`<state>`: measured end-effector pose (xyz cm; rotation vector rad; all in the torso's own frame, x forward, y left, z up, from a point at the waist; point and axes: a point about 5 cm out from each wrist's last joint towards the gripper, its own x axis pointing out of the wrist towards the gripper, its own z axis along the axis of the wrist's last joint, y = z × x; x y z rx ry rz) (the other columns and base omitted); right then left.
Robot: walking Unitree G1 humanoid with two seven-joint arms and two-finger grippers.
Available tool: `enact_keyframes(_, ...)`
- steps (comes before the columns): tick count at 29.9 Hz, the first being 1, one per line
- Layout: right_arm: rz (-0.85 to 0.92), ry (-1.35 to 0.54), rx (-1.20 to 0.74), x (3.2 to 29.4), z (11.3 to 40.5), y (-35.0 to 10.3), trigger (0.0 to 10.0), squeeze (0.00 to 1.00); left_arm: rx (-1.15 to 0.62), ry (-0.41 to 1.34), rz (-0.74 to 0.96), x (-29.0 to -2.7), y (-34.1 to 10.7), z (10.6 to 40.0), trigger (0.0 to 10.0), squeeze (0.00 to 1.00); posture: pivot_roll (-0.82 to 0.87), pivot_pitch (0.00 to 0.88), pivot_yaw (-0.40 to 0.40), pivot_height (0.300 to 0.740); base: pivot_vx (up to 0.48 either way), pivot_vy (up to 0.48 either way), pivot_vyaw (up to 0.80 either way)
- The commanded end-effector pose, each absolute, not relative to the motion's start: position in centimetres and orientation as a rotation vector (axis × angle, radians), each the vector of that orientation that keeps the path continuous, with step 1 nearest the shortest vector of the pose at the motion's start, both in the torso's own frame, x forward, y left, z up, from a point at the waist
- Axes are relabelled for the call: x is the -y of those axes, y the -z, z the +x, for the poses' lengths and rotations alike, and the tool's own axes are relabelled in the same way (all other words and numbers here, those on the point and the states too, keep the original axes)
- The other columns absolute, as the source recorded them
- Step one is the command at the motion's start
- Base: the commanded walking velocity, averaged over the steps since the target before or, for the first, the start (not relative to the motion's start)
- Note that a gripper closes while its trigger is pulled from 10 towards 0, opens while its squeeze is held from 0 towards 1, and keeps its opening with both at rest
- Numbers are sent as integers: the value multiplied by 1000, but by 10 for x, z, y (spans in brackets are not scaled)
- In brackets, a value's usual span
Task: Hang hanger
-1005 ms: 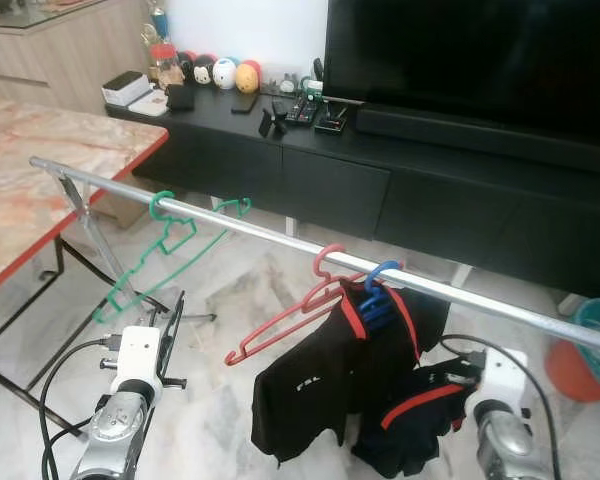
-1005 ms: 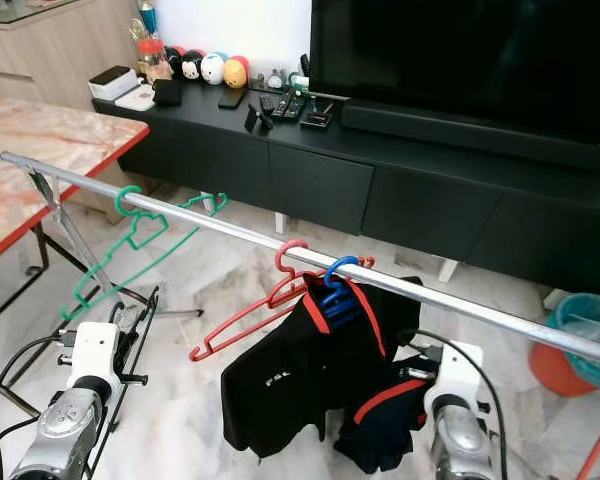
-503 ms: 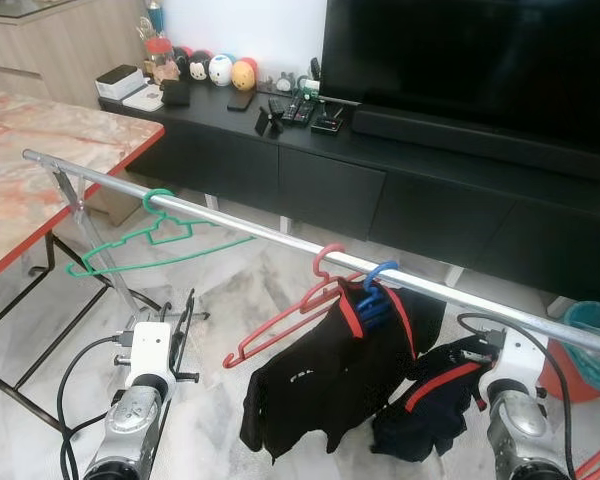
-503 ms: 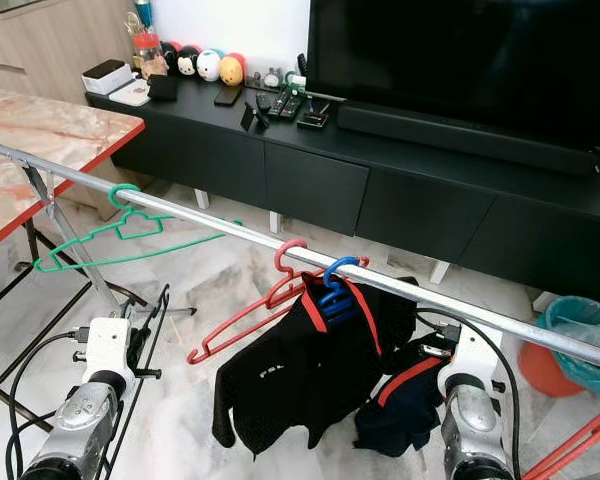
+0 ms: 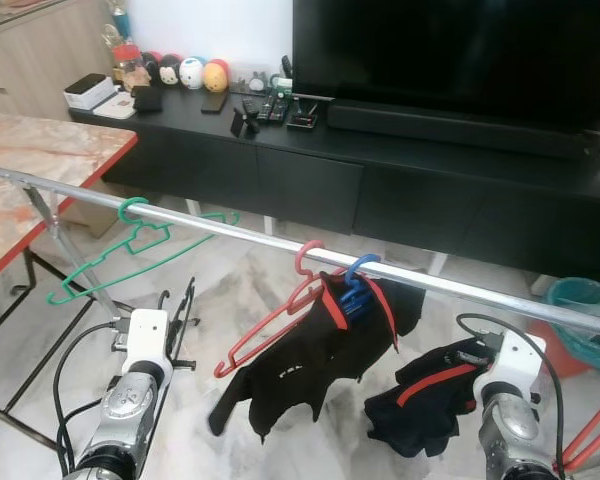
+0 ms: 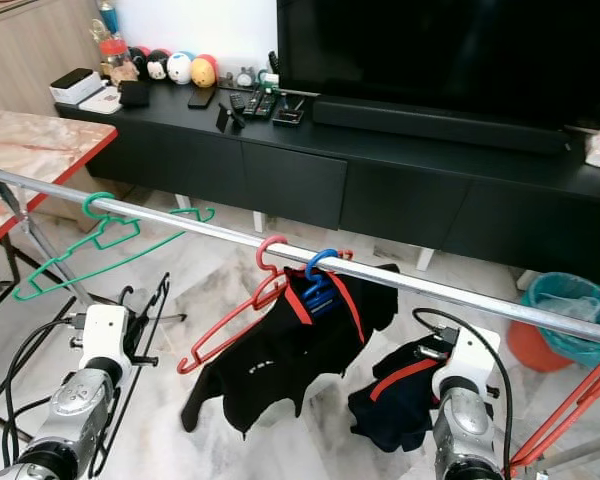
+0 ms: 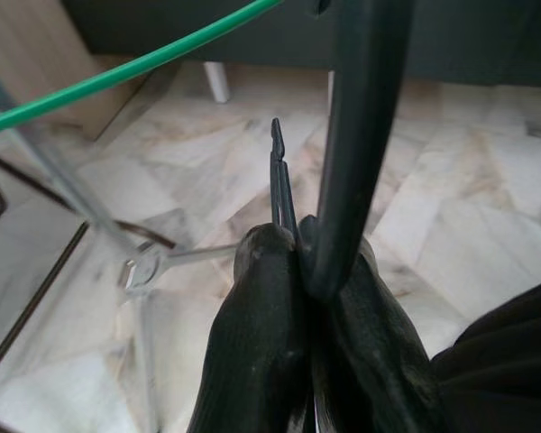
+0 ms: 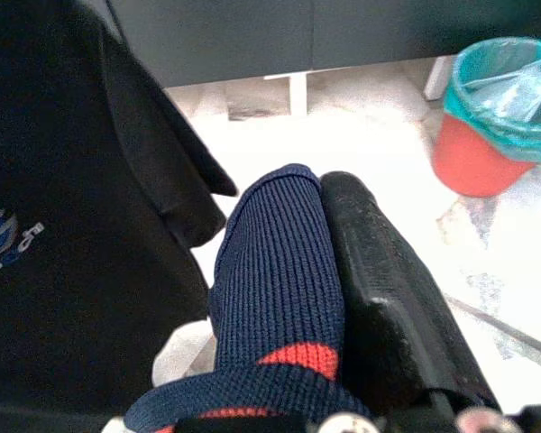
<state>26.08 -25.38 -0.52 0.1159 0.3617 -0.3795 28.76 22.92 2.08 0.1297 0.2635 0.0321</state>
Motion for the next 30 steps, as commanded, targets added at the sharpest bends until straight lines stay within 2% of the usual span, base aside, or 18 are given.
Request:
enact_keyframes(1, 134, 403, -354, 258, 259, 5, 10000, 0, -267, -45, 127, -234, -18, 283, 10000, 0, 56, 0, 27, 740, 0, 0, 0)
enact_keyframes(4, 118, 383, -356, 258, 259, 5, 10000, 0, -272, -50, 120, -233, -17, 283, 10000, 0, 57, 0, 14, 740, -89, 0, -725)
enact_keyframes(16, 89, 370, -327, 265, 270, -7, 10000, 0, -244, -101, 78, -233, -19, 284, 10000, 0, 71, 0, -31, 740, -294, 0, 0)
enact_keyframes(24, 99, 415, -330, 271, 262, -3, 10000, 0, -260, -100, 78, -235, -12, 275, 10000, 0, 48, 0, 8, 740, -315, 0, -644)
enact_keyframes(30, 104, 420, -333, 267, 257, 1, 10000, 0, -269, -86, 95, -237, -14, 278, 10000, 0, 27, 0, 32, 740, -318, 0, 0)
